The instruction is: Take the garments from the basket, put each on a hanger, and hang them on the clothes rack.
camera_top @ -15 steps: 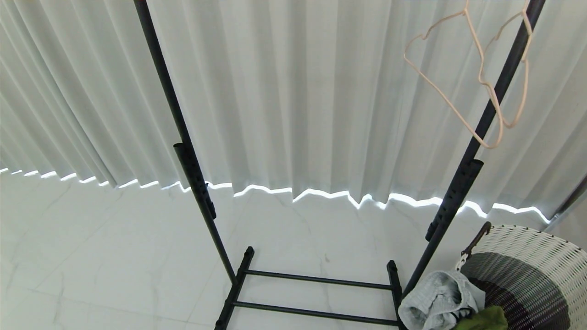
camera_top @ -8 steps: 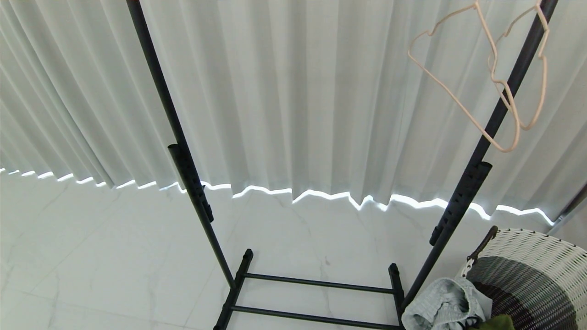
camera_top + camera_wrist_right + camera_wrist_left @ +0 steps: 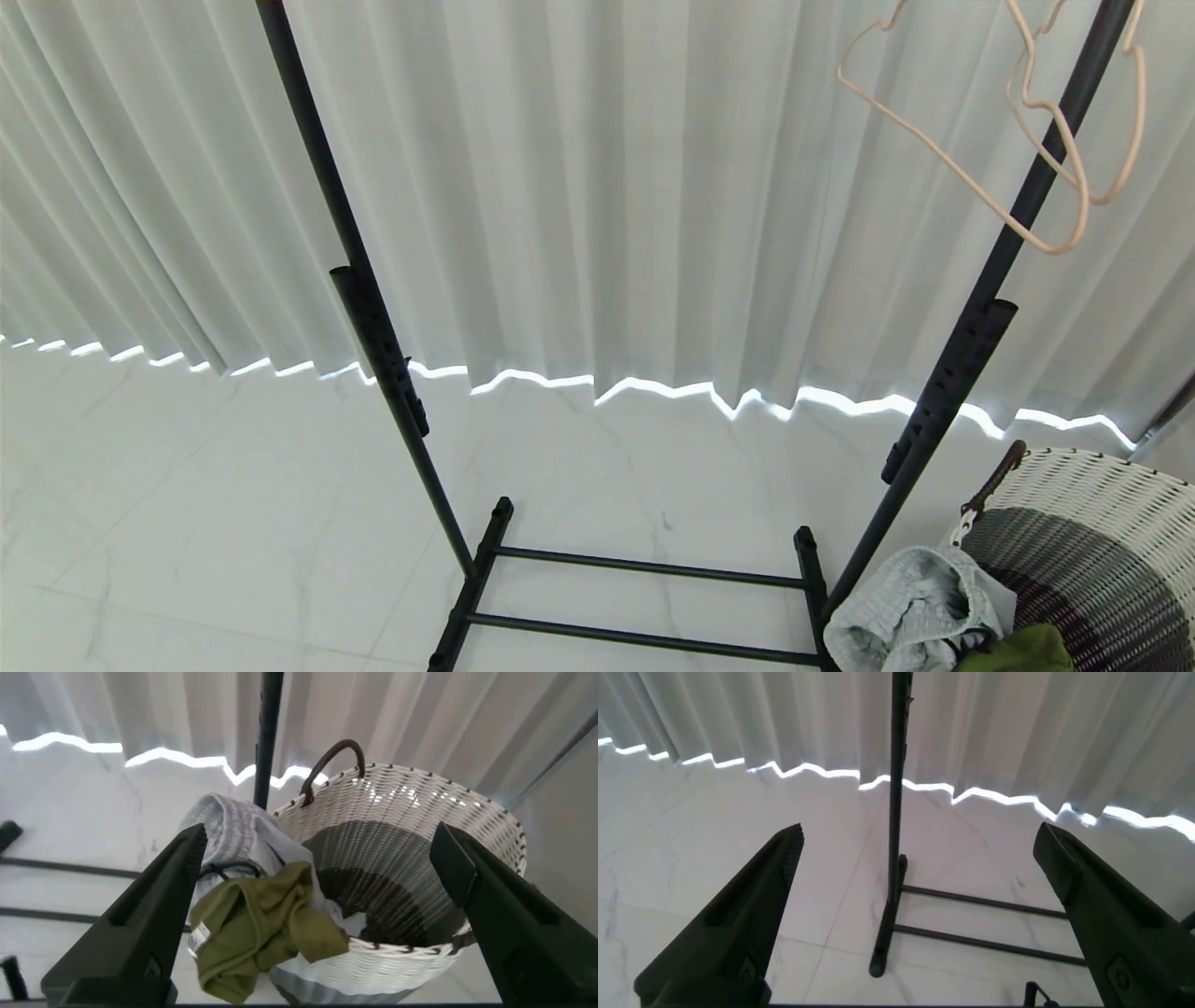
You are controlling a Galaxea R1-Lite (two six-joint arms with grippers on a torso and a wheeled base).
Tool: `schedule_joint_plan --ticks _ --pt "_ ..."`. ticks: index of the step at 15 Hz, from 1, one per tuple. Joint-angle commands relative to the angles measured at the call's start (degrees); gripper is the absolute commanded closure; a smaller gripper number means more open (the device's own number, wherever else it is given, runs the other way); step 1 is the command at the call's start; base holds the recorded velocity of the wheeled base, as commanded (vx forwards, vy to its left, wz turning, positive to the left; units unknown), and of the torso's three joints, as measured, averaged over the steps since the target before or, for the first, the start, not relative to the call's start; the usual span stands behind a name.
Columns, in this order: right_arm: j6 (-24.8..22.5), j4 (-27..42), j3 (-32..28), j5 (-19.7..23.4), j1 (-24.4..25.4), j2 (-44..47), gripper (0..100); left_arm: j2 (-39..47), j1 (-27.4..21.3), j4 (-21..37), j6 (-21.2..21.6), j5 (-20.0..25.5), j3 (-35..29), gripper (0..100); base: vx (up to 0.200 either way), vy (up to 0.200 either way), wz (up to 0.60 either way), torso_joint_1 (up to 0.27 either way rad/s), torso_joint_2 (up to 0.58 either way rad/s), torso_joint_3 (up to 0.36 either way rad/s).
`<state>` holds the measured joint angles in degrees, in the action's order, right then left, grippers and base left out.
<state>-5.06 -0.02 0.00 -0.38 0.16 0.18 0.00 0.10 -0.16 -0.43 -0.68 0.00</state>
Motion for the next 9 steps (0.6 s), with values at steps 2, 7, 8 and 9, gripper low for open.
schedule_joint_plan --ticks 2,7,8,9 --pt "-0.39 -0.15 0.00 0.03 0.37 1.14 0 0.00 -0.01 -0.02 -0.01 -0.02 0.00 0 0.000 0.000 0.00 0.000 0.00 0.000" --pt "-2.06 0.90 -10.90 3.72 2.21 8.25 0 0.00 -0.01 -0.11 -0.01 -0.02 0.00 0 0.000 0.000 0.00 0.000 0.00 0.000" --pt "-8.83 2.40 -13.36 3.72 3.01 15.46 0 0.00 -0.01 -0.02 -0.01 -0.02 0.00 0 0.000 0.000 0.00 0.000 0.00 0.000" --pt "-13.93 3.36 -13.36 3.45 2.83 21.35 0 0.09 -0.01 -0.02 -0.01 -0.02 0.00 0 0.000 0.000 0.00 0.000 0.00 0.000"
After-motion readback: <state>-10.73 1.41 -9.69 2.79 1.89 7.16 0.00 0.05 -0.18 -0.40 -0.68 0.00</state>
